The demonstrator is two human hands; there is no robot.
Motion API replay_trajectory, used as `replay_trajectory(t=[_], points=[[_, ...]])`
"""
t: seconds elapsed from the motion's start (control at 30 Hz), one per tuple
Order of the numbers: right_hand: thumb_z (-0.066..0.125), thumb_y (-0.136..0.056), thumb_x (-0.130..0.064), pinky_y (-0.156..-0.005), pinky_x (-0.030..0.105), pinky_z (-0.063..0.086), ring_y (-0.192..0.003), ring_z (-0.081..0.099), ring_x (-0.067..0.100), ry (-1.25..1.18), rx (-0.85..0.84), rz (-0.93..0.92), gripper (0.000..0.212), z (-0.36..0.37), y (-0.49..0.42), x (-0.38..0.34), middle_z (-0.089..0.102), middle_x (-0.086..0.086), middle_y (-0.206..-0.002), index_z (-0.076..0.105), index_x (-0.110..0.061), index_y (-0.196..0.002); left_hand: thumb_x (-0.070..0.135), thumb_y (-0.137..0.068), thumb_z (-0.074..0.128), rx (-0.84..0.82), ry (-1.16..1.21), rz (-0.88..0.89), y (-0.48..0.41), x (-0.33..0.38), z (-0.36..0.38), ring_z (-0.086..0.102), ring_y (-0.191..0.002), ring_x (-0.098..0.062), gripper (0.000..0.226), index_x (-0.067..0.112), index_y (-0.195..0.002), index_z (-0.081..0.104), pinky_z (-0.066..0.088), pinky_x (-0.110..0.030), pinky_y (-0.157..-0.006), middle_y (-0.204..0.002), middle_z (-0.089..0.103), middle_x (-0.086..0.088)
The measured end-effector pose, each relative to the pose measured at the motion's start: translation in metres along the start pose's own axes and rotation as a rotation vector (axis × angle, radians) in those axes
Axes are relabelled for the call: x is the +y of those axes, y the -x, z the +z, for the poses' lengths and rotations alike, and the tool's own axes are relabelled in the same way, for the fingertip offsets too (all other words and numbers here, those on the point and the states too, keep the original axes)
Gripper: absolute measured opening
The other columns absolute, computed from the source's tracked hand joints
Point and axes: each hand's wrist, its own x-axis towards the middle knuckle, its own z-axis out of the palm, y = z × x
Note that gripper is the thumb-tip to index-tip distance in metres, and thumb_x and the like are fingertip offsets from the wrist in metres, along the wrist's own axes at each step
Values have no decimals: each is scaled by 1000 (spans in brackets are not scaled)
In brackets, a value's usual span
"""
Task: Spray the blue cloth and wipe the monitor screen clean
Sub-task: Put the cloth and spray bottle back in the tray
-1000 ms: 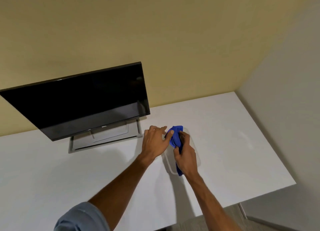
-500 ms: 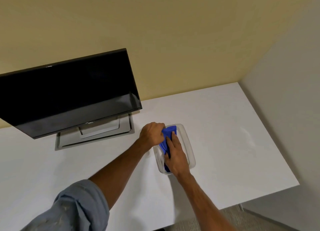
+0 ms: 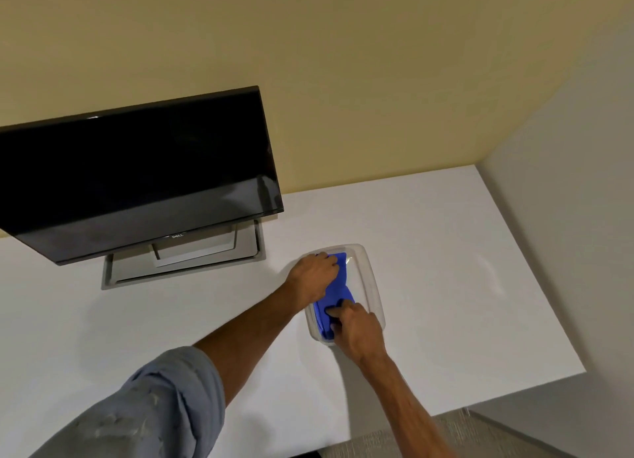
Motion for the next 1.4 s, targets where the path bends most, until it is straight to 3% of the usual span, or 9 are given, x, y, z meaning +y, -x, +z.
replay_trajectory(t=[0.27,0.43,0.57,0.73,0.87,1.0,1.13,1.27,1.4], points=[[59,-104,-23,-80,28,50,-112,69,20,5,-125,19,41,-7,-6,7,71,-3,-131,65,-28,-144,24,-97,81,77,-115,55,-1,2,7,53,-143,-32,82,13,-165,37,46,-43,-119,-165,44,-12],[53,-111,-33,-78,28,54,-104,69,21,-94,0,19,58,-5,2,8,68,1,-130,37,-20,-165,34,-109,61,61,-261,98,2,1,12,54,-140,-28,51,15,-156,51,40,-41,-123,-154,58,-7],[55,-110,-27,-83,29,56,-102,67,20,-96,-70,57,33,-10,-4,5,71,6,-126,55,-10,-139,30,-109,61,69,-200,21,2,8,10,62,-131,-25,46,11,-150,53,44,-38,-118,-145,65,-7],[58,-104,-13,-75,26,46,-91,63,21,-104,-88,79,20,-20,-9,2,72,8,-117,62,-8,-123,21,-110,58,90,44,-34,1,3,3,60,-136,-27,49,12,-157,51,45,-39,-121,-153,62,-8],[53,-103,-6,-64,19,42,-83,67,23,-229,139,91,25,-32,3,-3,75,3,-102,73,-12,-118,10,-110,60,245,346,-85,27,-12,-11,46,-158,-27,64,16,-170,39,34,-38,-132,-171,47,-7],[58,-104,-11,-65,9,43,-77,63,6,-374,297,59,24,-41,9,-27,71,-8,-100,73,-18,-122,13,-117,49,411,573,-355,65,-29,-11,26,-170,-22,62,20,-175,28,17,-38,-138,-182,30,-3],[64,-99,-8,-74,29,58,-82,65,15,-412,309,-37,27,-42,4,-50,68,-6,-100,68,-19,-123,-6,-108,61,674,597,-450,108,-32,19,50,-155,-46,50,-7,-158,52,40,-59,-130,-162,54,-26],[73,-100,-27,-92,32,62,-112,69,19,-319,265,-168,49,-31,-3,-76,68,-1,-135,63,-22,-148,23,-120,43,394,605,-599,120,-31,48,23,-172,-23,60,15,-176,24,16,-35,-141,-183,25,-4],[65,-109,-36,-104,32,57,-127,66,20,-209,220,-219,46,-16,-16,-89,65,1,-146,61,-22,-152,37,-122,31,171,593,-687,125,-18,76,3,-174,-23,68,17,-178,-2,10,-37,-141,-187,-4,-4]])
